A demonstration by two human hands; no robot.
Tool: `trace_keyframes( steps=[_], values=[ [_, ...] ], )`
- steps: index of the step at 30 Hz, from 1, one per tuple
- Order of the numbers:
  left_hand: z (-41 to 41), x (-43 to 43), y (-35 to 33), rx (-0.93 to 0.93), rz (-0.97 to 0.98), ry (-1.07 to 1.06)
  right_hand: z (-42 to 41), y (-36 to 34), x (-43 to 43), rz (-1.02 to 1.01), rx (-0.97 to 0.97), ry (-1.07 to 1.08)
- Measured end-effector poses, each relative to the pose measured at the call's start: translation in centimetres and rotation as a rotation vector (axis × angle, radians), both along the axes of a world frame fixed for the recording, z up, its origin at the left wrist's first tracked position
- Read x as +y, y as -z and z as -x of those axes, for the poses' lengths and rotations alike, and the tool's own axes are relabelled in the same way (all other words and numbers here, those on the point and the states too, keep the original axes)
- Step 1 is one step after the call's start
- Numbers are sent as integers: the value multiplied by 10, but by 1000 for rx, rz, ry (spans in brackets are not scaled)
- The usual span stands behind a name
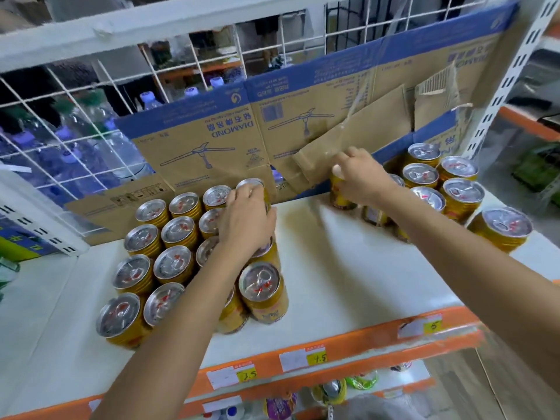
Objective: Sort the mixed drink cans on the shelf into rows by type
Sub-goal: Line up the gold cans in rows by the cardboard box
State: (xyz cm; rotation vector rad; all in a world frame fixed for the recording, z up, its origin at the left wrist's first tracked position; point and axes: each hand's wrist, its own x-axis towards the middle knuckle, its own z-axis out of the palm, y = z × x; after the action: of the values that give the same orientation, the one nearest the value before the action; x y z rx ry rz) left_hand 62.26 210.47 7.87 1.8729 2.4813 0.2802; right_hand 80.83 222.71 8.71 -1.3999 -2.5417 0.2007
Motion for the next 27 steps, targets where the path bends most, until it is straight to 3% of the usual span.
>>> trace_keyframes(
  steps=[6, 16, 27],
  values=[
    [7, 26, 14, -54, -30, -96, -2, -5, 32, 98, -262, 45],
    [9, 28, 26, -29, -84, -120, 44, 0, 29, 244, -84, -333],
    [8, 27, 23, 0, -84, -133, 68, 11, 26, 44, -145, -480]
  ],
)
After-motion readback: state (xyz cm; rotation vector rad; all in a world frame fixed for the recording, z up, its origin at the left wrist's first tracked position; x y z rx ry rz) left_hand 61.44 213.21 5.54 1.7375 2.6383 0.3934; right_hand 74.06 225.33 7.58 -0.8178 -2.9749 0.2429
